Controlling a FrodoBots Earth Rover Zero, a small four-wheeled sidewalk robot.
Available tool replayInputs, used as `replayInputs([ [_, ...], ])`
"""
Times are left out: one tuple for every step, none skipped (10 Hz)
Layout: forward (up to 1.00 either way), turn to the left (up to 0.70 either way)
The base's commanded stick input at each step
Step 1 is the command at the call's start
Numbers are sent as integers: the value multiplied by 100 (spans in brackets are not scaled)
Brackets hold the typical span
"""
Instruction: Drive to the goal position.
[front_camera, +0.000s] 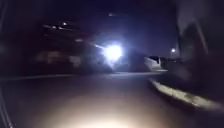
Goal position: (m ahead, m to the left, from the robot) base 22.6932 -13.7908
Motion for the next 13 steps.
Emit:
replayInputs([
  [70, -33],
  [70, -12],
  [70, 2],
  [70, 2],
  [70, 2],
  [70, 2],
  [70, 2],
  [70, 2],
  [70, 2],
  [70, 2],
  [70, 2],
  [70, 2],
  [70, 2],
])
